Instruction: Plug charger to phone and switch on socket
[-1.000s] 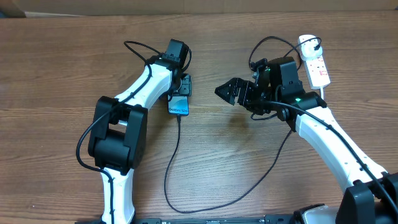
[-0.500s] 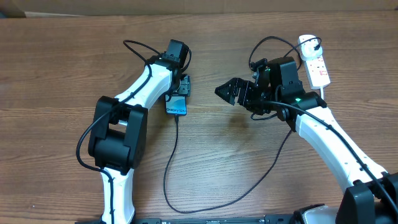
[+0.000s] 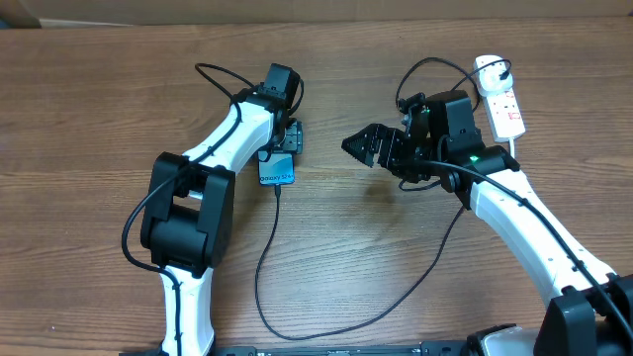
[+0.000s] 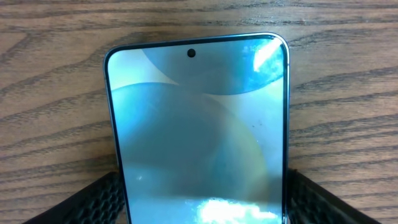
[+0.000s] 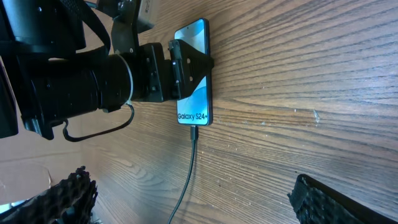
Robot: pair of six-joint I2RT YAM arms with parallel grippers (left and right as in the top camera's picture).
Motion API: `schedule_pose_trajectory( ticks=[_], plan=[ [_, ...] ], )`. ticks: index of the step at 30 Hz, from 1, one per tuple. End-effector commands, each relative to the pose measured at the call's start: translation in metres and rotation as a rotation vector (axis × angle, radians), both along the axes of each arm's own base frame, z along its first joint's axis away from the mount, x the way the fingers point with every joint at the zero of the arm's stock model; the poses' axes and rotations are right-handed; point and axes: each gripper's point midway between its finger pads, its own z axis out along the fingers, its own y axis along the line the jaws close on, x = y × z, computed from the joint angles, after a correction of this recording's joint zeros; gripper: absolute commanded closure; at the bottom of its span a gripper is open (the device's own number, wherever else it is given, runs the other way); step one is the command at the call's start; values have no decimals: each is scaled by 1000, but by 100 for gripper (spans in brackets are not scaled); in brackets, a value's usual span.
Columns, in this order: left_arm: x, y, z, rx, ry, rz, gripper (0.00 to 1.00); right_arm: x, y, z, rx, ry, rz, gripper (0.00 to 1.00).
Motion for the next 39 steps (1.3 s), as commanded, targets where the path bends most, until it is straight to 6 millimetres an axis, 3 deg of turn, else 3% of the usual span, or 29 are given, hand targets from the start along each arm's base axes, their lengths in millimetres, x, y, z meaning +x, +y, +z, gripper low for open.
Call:
schedule_pose_trajectory(
  ticks=[1,7,13,22,26,31,36,38,39],
  plan=[
    [-8,7,-16,43,39,-12,23,4,-3,6,-10,-34,0,0],
    [-7,4,-16,25,38,-14,24,4,-3,6,-10,-34,0,0],
    [-5,-14,-16,-73,37,-34,31,4,-3,6,-10,-35,-1,0],
    [-5,-25,-12,-133,44,-37,26,4,-4,5,-15,-35,-6,0],
    [1,-39,5,-203,32,-57,22,4,-4,5,-15,-35,-6,0],
    [7,-41,36,-203,37,-56,22,4,-4,5,-15,-36,-6,0],
    [10,-42,71,-214,34,-22,13,5,-5,5,-20,-37,-9,0],
    [9,-43,90,-224,23,-24,0,7,-8,2,-42,-38,-28,0],
    [8,-42,100,-228,12,-25,1,7,-10,1,-50,-36,-34,0]
  ],
)
